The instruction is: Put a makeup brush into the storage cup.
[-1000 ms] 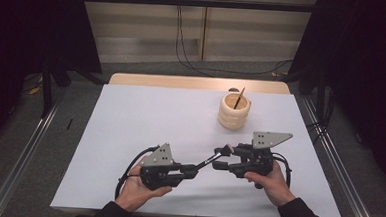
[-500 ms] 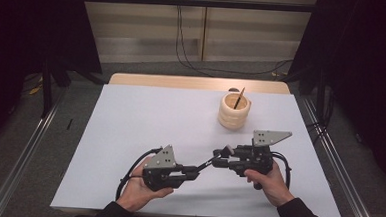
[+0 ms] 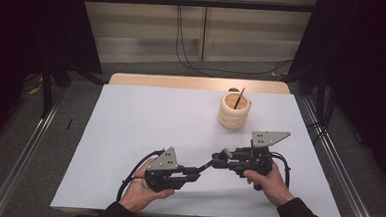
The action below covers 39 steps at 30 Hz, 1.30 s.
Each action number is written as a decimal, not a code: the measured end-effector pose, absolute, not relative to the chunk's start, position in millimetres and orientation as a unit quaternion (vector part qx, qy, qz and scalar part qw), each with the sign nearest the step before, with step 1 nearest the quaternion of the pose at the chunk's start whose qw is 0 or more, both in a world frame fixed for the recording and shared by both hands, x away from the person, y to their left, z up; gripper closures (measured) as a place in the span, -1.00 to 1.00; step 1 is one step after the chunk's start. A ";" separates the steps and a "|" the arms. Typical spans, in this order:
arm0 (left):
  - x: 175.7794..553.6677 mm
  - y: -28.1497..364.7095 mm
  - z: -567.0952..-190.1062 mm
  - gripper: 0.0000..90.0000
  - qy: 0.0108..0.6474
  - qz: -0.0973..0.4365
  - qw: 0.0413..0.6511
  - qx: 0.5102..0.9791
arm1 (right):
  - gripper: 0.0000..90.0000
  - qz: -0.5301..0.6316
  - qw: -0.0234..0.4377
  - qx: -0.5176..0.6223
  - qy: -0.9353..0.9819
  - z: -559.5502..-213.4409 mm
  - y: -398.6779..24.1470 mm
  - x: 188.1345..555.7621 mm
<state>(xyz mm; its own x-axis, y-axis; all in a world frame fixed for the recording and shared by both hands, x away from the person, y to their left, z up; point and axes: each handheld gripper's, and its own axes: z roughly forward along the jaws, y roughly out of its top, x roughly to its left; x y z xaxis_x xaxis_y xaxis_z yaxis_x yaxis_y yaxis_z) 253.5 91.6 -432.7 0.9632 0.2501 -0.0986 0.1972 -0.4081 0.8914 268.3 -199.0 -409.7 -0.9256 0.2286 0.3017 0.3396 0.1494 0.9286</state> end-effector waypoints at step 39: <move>259.7 106.7 -425.9 -0.93 0.232 0.075 0.534 0.810 | 0.71 -0.621 0.012 -0.198 -0.758 -399.9 -204.0 265.3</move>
<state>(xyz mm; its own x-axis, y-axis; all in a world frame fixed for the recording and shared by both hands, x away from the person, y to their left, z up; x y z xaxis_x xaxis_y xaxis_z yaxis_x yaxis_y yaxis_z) 259.7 106.7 -425.9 0.8813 0.4552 -0.1270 0.2960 -0.3222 0.8992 265.3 -204.0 -399.9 -0.9213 0.2854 0.2640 0.3148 0.1491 0.9374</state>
